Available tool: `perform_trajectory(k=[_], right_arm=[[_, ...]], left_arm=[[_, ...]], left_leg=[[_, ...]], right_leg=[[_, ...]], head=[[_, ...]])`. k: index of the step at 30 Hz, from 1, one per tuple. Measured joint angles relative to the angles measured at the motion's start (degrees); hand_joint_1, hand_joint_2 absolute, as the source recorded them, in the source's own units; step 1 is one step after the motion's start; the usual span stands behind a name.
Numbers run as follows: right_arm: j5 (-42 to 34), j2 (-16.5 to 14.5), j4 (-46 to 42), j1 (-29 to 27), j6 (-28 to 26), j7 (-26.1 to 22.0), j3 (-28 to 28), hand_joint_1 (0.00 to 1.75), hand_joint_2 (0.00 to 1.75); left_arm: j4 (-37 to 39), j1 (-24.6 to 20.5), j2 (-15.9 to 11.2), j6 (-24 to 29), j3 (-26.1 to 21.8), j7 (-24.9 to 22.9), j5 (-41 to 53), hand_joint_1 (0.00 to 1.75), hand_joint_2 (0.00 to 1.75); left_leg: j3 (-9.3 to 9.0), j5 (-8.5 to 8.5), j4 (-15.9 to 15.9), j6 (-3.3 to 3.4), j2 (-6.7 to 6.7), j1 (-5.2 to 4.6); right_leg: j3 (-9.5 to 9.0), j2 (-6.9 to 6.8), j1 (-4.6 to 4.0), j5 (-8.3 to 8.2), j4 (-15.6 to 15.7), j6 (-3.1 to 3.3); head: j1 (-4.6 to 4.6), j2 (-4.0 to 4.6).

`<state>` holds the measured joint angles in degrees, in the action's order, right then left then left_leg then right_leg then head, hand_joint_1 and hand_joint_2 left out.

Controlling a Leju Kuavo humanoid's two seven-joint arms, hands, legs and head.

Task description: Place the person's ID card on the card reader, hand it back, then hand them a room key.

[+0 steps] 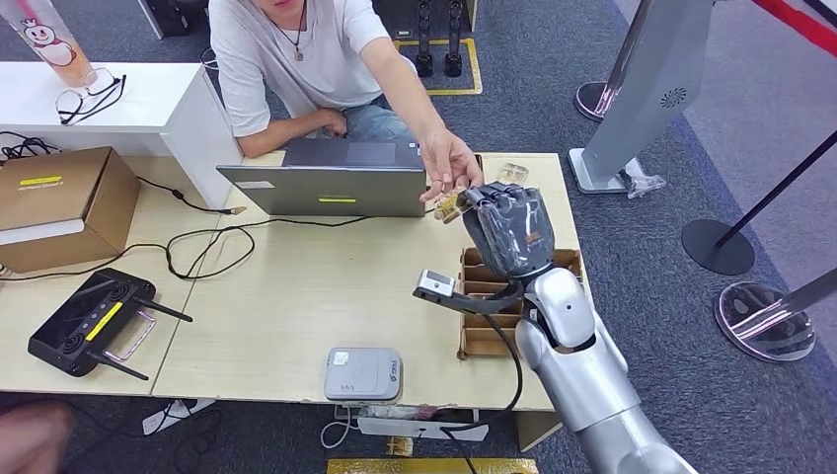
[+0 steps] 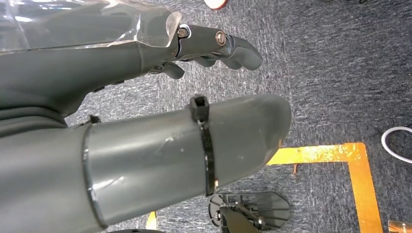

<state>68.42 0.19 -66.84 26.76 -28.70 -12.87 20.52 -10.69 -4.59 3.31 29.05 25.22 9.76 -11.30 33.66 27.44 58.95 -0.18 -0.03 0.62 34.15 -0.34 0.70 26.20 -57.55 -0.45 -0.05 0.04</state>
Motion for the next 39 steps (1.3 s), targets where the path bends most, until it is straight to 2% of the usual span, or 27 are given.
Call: perform_trajectory(k=[1, 2, 5, 6, 34, 39], right_arm=[[0.02, -0.21, 0.54, 0.30, 0.00, 0.05, 0.23, 1.75, 1.75], [0.04, -0.40, 1.04, 0.54, 0.00, 0.12, 0.42, 1.60, 1.75], [0.26, -0.91, 2.47, 1.10, -0.01, 0.48, 0.85, 0.31, 1.75], [0.34, -1.04, 2.90, 1.24, -0.03, 0.64, 1.02, 0.02, 1.75], [0.96, -1.52, 7.95, 2.52, -3.10, 1.55, 2.54, 0.00, 1.75], [-1.18, -1.52, 8.00, 2.56, -3.44, 0.74, 2.83, 0.00, 1.75]], left_arm=[[0.00, -0.01, 0.01, 0.00, 0.00, 0.00, 0.02, 0.00, 0.00], [0.00, -0.02, 0.02, 0.00, 0.00, 0.00, 0.03, 0.00, 0.00], [0.00, -0.06, 0.02, 0.00, 0.00, 0.01, 0.08, 0.00, 0.00], [0.00, -0.08, 0.02, 0.00, 0.00, 0.00, 0.10, 0.00, 0.00], [0.00, -0.34, -0.13, -0.42, 0.00, -0.19, 0.49, 0.00, 0.00], [0.00, -0.34, -0.20, -0.45, 0.00, -0.19, 0.46, 0.00, 0.00]], left_leg=[[0.00, 0.00, 0.00, 0.00, 0.00, 0.00], [0.00, 0.00, 0.00, 0.00, 0.00, 0.00], [0.00, 0.00, 0.00, 0.00, 0.00, 0.00], [0.00, 0.00, 0.00, 0.00, 0.00, 0.00], [0.00, 0.00, 0.01, 0.00, -0.01, 0.00], [0.00, 0.00, 0.01, 0.00, -0.01, 0.00]], right_leg=[[0.00, 0.00, 0.00, 0.00, 0.00, 0.00], [0.00, 0.00, 0.00, 0.00, 0.00, 0.00], [0.00, 0.00, 0.00, 0.00, 0.00, 0.00], [0.00, 0.00, 0.00, 0.00, 0.00, 0.00], [0.00, 0.00, 0.00, 0.00, 0.00, 0.00], [0.00, 0.00, 0.00, 0.00, 0.00, 0.00]], head=[[0.00, 0.00], [0.00, 0.00], [0.00, 0.00], [0.00, 0.00], [0.01, 0.00], [0.00, 0.00]])
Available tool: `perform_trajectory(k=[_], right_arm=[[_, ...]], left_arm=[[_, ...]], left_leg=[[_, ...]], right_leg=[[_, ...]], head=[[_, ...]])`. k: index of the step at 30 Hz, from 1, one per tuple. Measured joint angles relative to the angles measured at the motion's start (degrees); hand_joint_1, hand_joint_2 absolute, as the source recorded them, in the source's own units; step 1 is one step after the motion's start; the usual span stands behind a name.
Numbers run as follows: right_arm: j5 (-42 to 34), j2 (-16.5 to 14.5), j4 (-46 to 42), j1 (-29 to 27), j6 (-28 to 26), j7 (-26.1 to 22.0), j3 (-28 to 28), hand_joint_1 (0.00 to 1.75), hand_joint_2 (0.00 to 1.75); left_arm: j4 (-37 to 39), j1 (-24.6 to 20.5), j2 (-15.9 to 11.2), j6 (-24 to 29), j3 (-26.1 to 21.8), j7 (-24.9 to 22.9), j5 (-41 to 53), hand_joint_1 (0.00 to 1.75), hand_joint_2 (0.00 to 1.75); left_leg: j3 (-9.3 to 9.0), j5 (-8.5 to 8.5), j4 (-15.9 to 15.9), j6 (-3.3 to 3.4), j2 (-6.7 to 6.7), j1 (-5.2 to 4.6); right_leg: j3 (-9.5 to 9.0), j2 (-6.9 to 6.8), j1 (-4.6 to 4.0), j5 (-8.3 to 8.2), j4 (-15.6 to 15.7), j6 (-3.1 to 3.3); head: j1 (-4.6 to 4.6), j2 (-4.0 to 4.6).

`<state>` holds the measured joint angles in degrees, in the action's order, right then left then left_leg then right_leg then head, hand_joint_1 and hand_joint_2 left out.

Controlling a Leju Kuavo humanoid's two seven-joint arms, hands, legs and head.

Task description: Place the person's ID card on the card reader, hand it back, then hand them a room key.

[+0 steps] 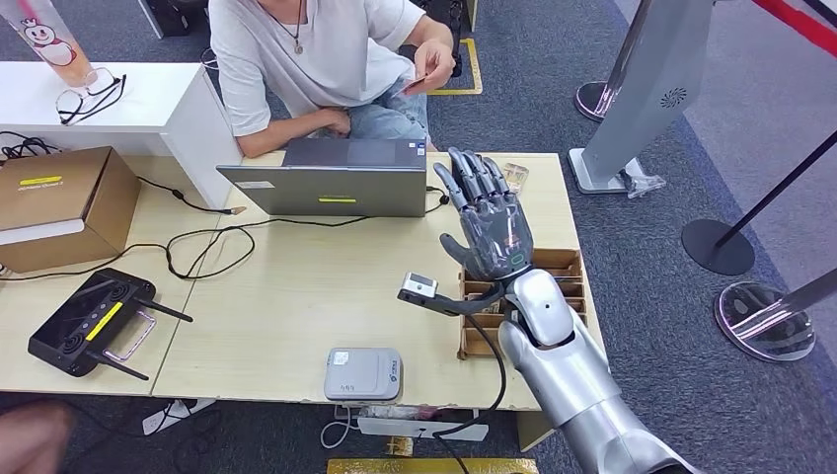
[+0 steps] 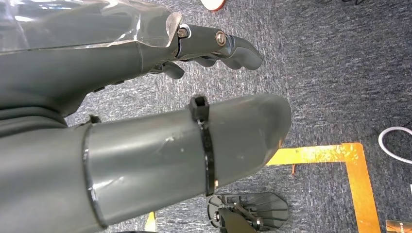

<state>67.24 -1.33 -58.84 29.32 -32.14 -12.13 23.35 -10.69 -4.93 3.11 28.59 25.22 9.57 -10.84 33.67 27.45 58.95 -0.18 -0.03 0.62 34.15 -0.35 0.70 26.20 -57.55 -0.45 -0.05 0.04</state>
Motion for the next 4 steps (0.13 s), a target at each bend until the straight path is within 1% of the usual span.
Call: perform_trajectory(k=[4], right_arm=[[-1.61, 0.00, -0.12, 0.00, -0.16, -0.67, 0.13, 0.00, 1.75]], left_arm=[[0.00, 0.00, -0.03, -0.03, 0.00, 0.00, 0.00, 0.00, 0.00]], left_leg=[[0.00, 0.00, 0.00, 0.00, 0.00, 0.00]], right_leg=[[0.00, 0.00, 0.00, 0.00, 0.00, 0.00]], head=[[0.01, 0.00]])
